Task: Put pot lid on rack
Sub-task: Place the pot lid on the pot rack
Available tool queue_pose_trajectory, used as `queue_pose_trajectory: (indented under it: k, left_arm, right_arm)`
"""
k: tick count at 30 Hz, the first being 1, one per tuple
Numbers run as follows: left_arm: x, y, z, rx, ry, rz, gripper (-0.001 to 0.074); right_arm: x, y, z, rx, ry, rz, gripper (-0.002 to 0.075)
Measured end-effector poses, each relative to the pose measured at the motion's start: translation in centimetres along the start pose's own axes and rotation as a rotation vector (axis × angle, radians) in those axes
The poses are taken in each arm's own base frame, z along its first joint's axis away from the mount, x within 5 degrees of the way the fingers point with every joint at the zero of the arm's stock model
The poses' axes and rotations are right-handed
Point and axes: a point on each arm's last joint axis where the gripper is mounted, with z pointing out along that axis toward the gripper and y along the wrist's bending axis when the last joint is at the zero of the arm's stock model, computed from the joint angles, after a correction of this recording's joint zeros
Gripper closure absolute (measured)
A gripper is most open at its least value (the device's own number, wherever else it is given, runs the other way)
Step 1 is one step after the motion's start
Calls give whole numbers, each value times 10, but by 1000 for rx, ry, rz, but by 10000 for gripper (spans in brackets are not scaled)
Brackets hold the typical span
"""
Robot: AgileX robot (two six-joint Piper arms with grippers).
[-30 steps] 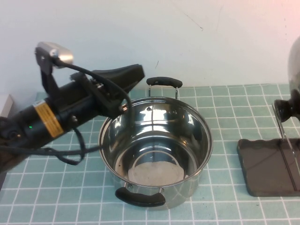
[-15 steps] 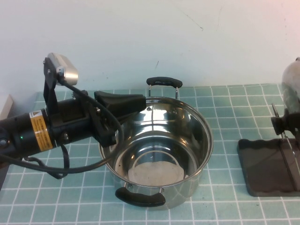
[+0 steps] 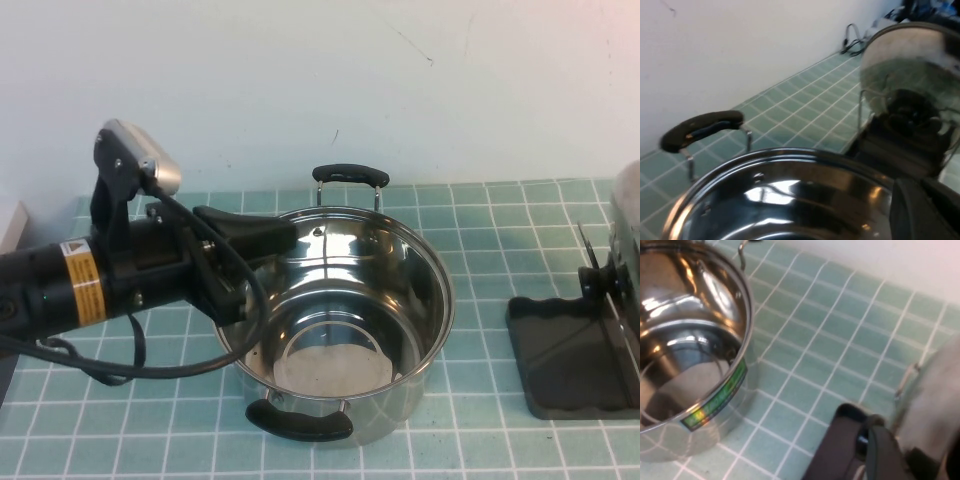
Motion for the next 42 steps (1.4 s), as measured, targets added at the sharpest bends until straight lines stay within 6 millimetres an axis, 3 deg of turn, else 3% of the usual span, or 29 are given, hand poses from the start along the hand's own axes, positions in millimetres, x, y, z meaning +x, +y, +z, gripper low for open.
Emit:
queue_pose_trajectory:
  k: [7, 12, 17, 20, 30, 36, 42]
  left_arm:
    - [-25, -8, -33, -331, 63, 167, 734]
    - [-41, -34, -67, -478, 20, 234, 734]
    - [-21, -58, -98, -593, -24, 229, 735]
    - [-1, -72, -115, -647, -61, 200, 735]
    - [66, -110, -156, -724, -247, 119, 735]
    - [89, -121, -172, -765, -388, 130, 736]
    - [100, -125, -170, -719, -391, 161, 736]
  right_arm:
    - [-3, 16, -64, 116, -55, -43, 459]
    - [6, 31, -102, 170, -112, -33, 494]
    - [18, 52, -150, 258, -350, -81, 660]
    - [32, 65, -170, 289, -460, -141, 707]
    - [87, 98, -181, 219, -598, -247, 727]
    - [98, 103, -180, 193, -601, -255, 727]
    - [101, 105, -177, 171, -573, -260, 727]
